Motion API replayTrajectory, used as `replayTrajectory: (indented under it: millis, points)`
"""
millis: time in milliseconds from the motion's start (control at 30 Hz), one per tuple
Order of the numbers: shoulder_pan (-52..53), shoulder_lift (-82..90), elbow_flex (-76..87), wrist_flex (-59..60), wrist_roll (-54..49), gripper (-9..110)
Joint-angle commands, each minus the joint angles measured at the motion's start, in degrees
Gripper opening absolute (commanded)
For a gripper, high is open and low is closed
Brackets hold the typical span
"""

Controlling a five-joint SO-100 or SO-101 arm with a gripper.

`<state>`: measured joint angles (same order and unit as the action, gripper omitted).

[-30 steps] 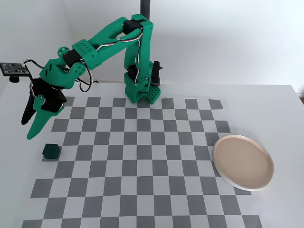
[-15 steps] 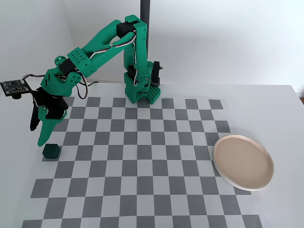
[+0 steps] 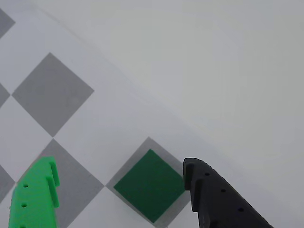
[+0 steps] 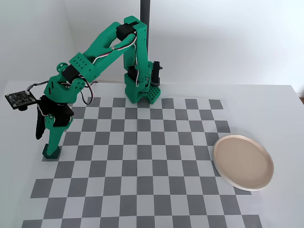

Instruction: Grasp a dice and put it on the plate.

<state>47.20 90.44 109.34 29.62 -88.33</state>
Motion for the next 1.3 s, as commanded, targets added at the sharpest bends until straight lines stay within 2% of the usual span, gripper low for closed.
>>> replayTrajectory:
  millis: [0,833,1267]
  points:
    - [-0.3,0.4,-6.0,-0.7,0.5,23]
    - [-0.2,-7.2,-6.3,-5.9,1.2,25]
    - [2.0,-11.8,-11.3,-3.4,1.0,25]
